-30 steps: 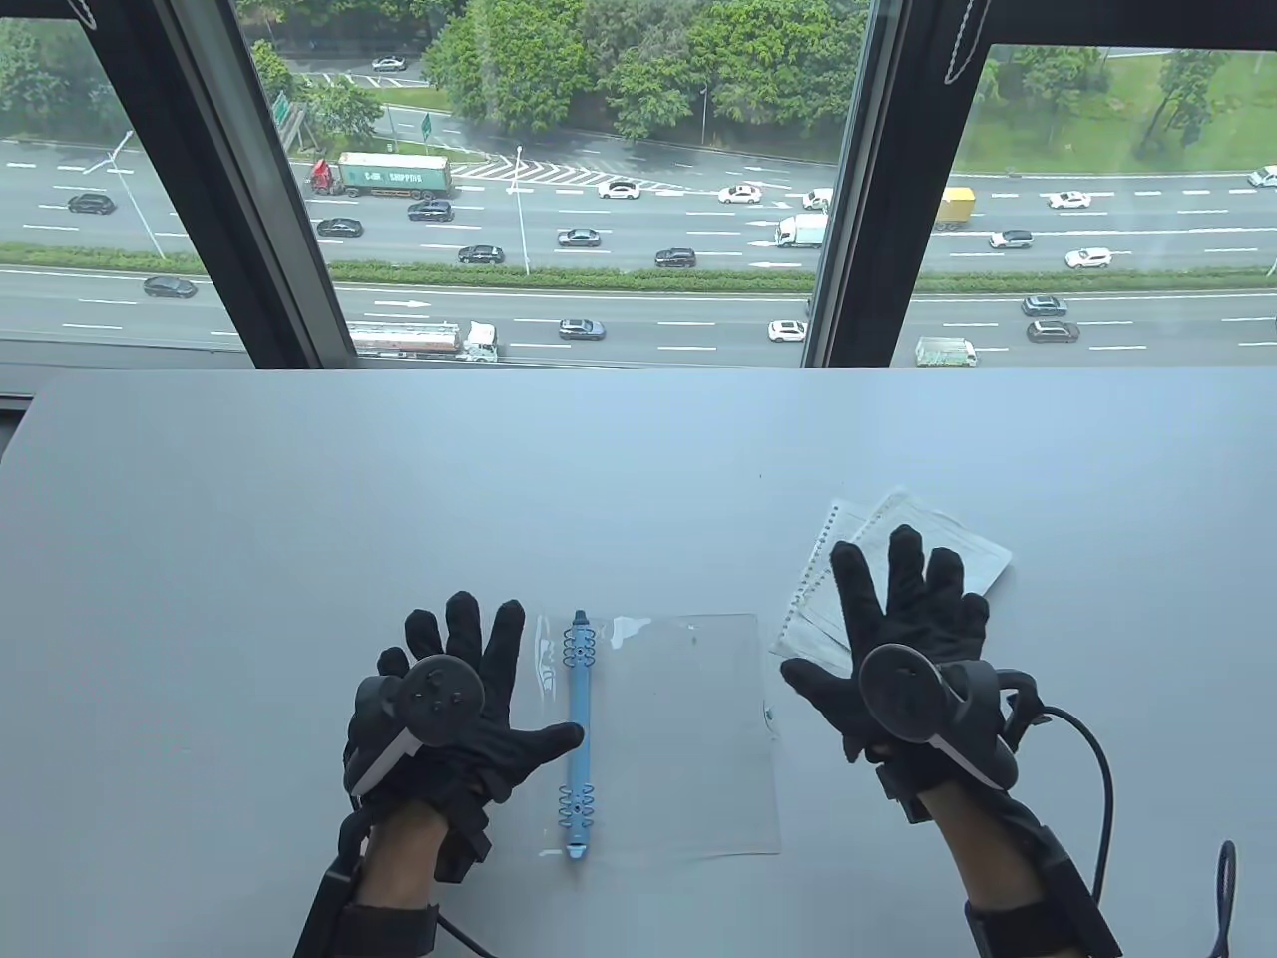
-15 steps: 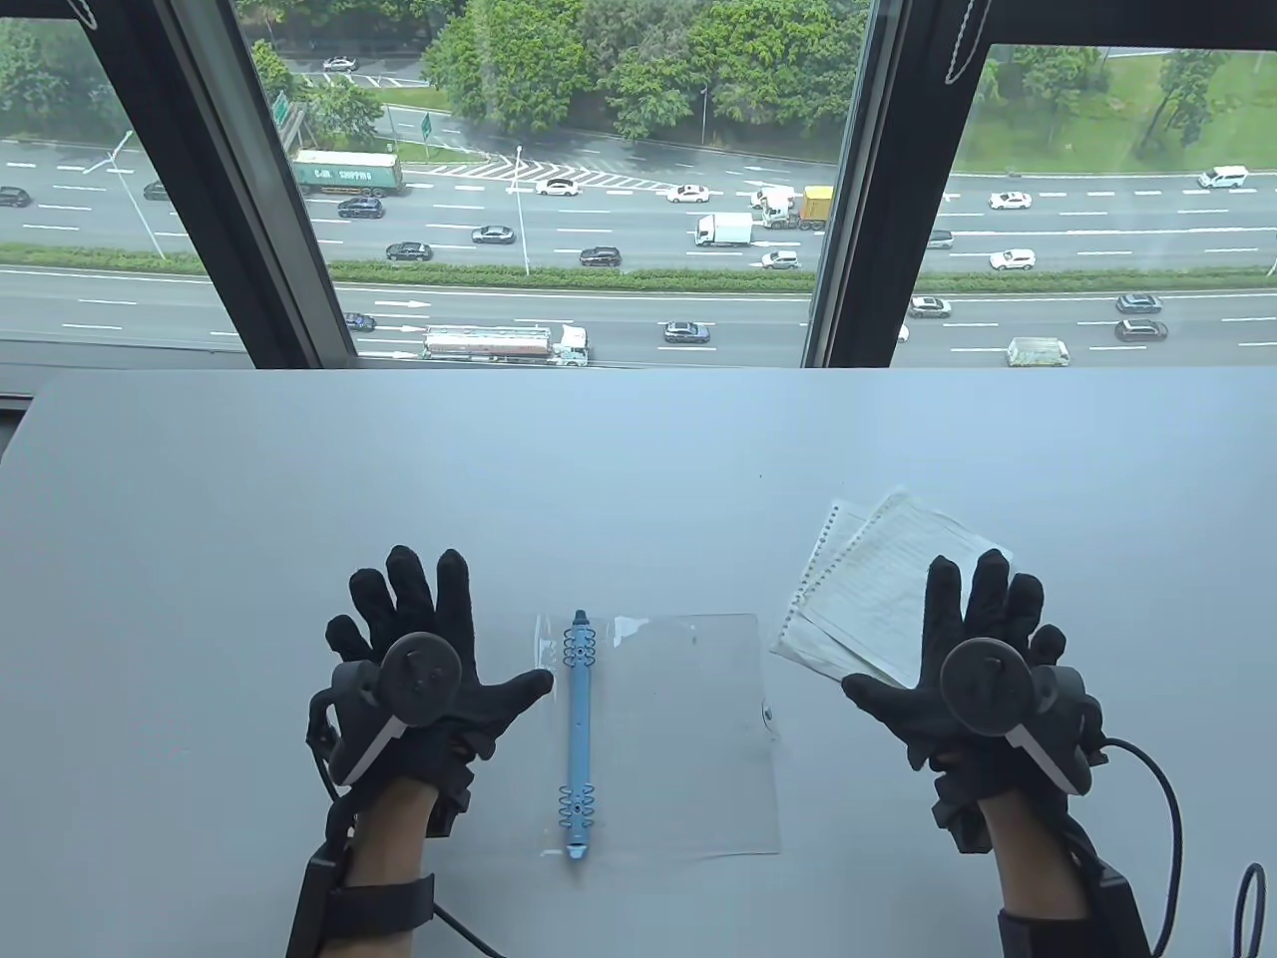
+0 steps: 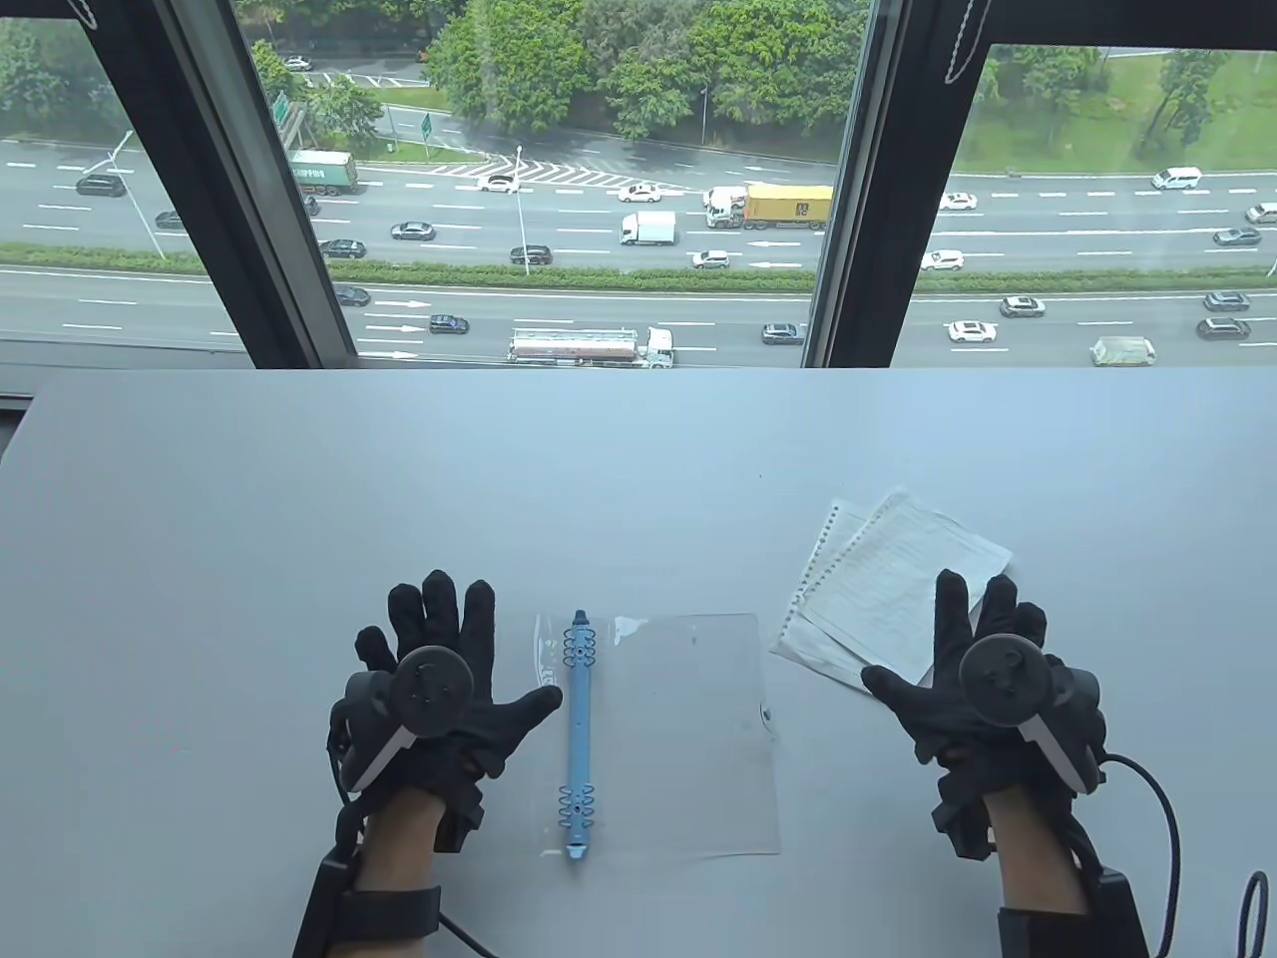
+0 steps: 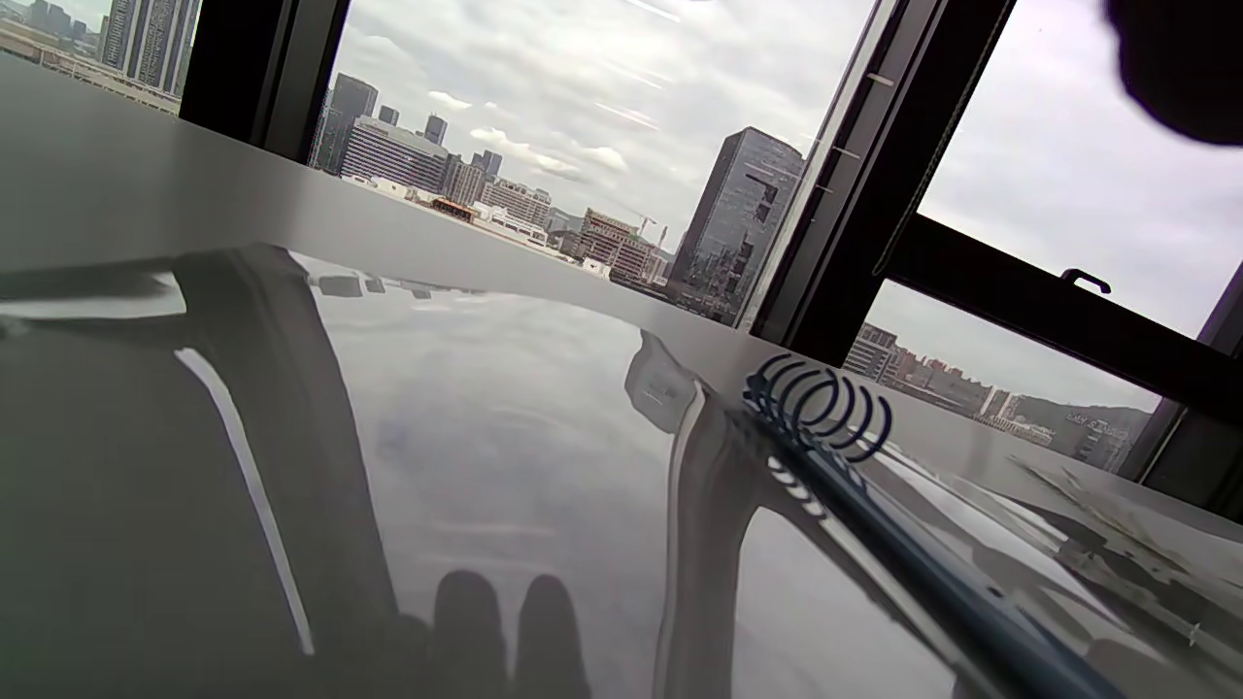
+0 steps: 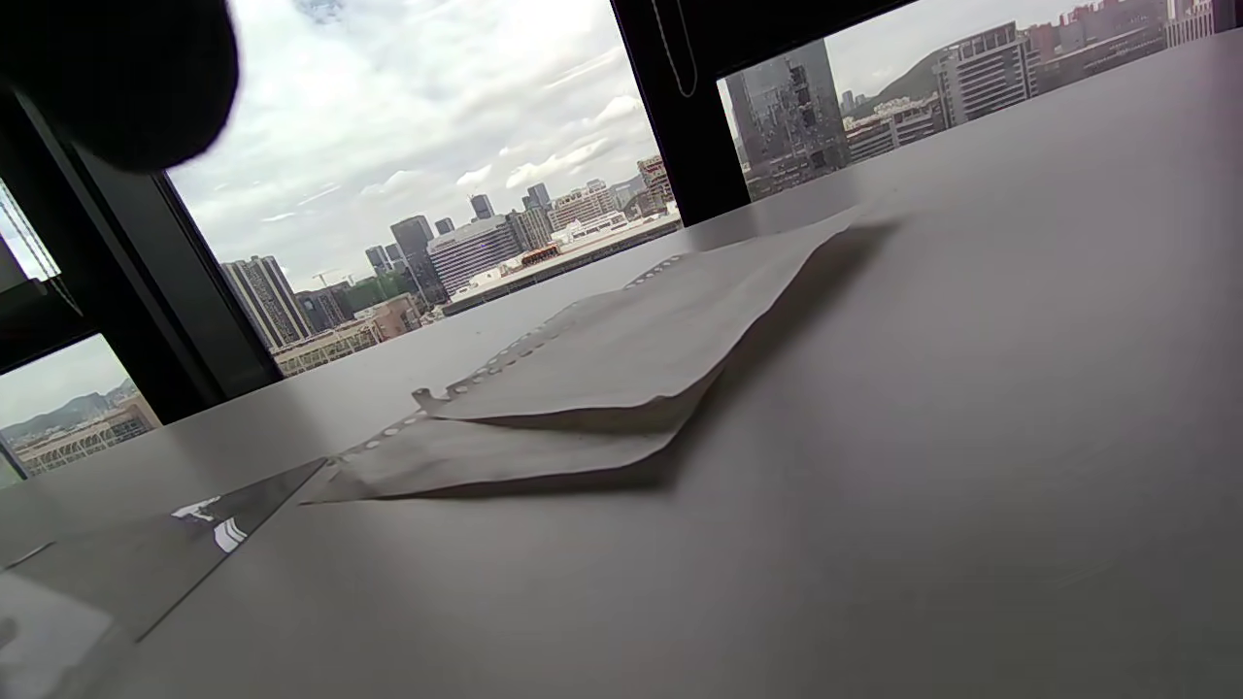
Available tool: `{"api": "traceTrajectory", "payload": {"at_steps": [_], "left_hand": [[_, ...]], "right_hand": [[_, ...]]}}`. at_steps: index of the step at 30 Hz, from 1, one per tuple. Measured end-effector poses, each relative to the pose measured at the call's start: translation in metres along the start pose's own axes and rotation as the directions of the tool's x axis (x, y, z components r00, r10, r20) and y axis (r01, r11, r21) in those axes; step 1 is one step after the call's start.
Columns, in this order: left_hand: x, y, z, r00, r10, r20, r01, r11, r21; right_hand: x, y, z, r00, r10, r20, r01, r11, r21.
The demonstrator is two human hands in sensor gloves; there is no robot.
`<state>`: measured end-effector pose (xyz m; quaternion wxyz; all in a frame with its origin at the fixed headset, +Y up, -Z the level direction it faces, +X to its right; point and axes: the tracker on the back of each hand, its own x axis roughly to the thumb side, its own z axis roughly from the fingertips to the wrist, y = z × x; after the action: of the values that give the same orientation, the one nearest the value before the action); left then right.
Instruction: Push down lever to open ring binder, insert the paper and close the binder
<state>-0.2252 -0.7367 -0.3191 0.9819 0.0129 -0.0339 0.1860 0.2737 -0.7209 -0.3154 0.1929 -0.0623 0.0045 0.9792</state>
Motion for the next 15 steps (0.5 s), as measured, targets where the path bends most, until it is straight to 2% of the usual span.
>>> {"api": "traceTrajectory", "payload": {"at_steps": [6,9,15], "left_hand": [[-0.001,-0.001,0.000,1.000,0.013,0.003,-0.013,1.000,0.012],[-0.001,-0.002,0.001,1.000,0.025,0.000,-0.025,1.000,-0.002],[-0.001,-0.003,0.000,1.000,0.026,0.001,-0.026,0.999,-0.023]], "right_hand": [[-0.004,0.009,-0.005,1.000,0.005,-0.016,-0.004,0.998,0.060],[0.001,0.018,-0.006,1.000,0.004,-0.007,-0.003,0.991,0.135],[0.017,0.040,-0.012,0.993,0.106,0.056,-0.117,0.962,0.246]]}}
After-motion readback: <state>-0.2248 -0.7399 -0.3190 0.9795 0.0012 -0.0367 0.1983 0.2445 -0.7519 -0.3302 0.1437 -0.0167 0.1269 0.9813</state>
